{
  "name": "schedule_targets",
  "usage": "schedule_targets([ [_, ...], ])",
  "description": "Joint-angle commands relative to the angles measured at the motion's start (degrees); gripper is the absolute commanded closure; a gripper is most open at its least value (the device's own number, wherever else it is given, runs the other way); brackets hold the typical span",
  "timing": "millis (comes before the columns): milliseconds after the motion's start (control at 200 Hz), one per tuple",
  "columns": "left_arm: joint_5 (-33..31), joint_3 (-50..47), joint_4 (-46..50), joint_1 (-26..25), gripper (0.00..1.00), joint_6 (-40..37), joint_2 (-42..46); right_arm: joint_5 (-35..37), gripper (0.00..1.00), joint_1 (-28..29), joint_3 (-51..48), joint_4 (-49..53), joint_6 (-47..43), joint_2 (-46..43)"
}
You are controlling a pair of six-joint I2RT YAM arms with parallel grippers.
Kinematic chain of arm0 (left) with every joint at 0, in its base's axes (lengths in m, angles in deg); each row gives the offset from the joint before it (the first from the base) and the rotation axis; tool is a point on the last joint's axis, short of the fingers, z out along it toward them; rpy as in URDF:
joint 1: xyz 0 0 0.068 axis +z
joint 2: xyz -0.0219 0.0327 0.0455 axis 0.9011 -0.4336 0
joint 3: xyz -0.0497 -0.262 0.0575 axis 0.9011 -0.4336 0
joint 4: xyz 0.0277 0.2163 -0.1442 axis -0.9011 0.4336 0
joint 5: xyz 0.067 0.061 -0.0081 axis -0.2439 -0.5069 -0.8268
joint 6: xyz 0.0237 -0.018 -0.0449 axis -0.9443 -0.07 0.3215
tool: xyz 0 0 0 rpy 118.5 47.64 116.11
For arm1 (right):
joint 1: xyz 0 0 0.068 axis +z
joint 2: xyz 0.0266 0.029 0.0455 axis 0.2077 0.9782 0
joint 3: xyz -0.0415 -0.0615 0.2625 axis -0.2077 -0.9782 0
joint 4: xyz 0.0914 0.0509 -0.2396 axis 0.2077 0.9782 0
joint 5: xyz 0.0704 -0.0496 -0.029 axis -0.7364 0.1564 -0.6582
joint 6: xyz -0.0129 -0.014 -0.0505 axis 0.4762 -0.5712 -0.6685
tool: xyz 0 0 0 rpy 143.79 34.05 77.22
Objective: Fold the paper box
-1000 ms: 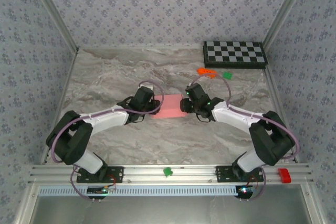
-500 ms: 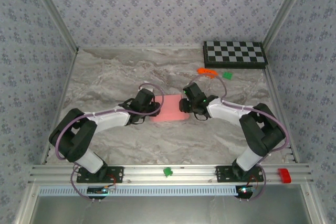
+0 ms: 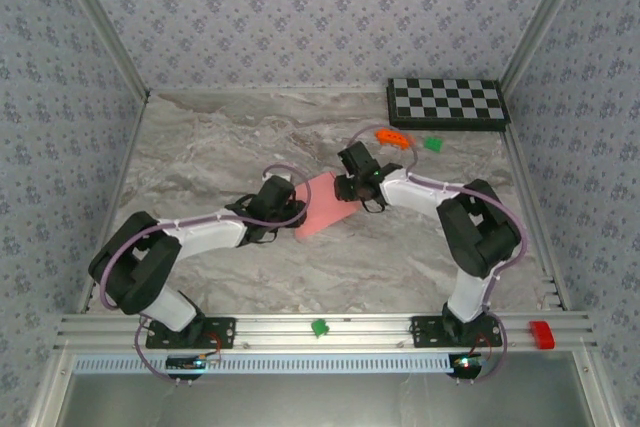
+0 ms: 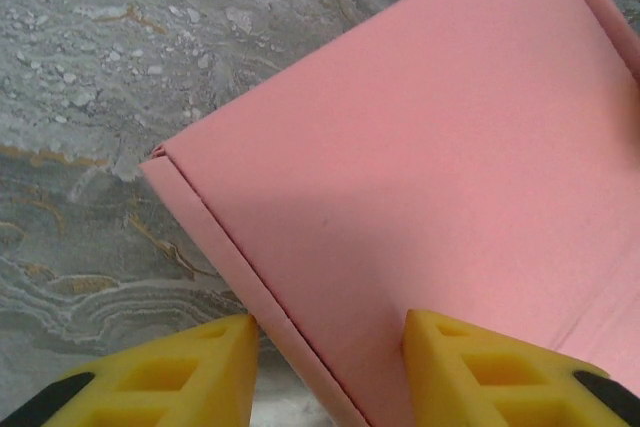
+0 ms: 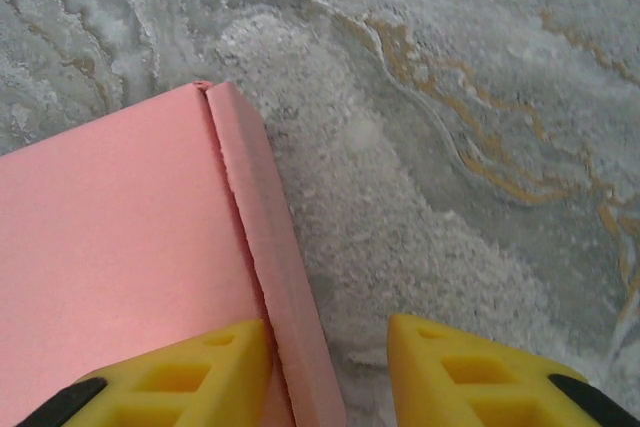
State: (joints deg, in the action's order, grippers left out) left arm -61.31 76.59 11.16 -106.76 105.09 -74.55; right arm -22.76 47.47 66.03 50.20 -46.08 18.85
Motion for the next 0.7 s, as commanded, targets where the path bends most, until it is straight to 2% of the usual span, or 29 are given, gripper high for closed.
schedule_targets([
  [0,3.86,-1.04,1.02,-0.97,0.58,1.46,1.86,0.09,0.60,0.43,3.10,6.07,-2.91,2.16],
  [160,0.24,-0.25,5.64,-0.96,0.53,-0.46,6.41,3.58,0.53,-0.21,6.67,8.75,-4.11,0.01],
  [320,-4.74,2.52,11.97,-0.48,0.40,-4.96,10.18,4.06,0.49,-2.05,6.37,10.02,-3.29,-4.24],
  [405,-5.21,3.96,13.70,1.03,0.37,-8.09,10.57,3.83,0.49,-2.73,4.46,9.81,-2.10,-7.42],
  [545,-1.61,6.73,13.25,5.32,0.28,-13.93,8.51,3.14,0.49,-3.48,-3.47,7.88,1.62,-14.28],
  [695,8.75,10.71,9.78,10.03,0.22,-21.35,2.55,1.93,0.49,-4.06,-11.76,6.53,5.22,-20.99],
])
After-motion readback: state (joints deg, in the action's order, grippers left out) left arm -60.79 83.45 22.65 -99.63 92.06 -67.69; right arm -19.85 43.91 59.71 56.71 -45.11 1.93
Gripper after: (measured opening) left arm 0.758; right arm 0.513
